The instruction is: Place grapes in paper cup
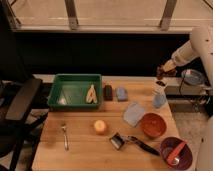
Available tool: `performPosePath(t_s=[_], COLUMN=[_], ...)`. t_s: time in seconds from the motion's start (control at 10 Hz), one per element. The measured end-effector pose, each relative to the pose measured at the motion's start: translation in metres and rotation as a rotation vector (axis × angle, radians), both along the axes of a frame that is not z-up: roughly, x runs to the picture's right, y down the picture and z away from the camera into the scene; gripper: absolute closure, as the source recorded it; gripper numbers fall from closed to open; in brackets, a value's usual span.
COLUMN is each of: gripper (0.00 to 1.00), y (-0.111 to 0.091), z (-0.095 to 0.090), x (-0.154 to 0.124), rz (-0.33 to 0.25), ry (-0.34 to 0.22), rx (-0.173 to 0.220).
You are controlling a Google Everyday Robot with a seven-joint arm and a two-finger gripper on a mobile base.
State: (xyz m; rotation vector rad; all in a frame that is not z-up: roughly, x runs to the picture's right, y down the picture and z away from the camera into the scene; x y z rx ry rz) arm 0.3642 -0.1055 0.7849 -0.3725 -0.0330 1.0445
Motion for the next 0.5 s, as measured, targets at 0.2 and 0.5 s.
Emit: performPosePath(t_s=[0.2,0.5], gripper=[1.0,1.0], y=[0.012,0.02], z=[0.015,0.023], x=[0.007,0.01], rz=[0.021,0.038], ry=[-0.006,-0.014], rx=[-0.022,-0.035])
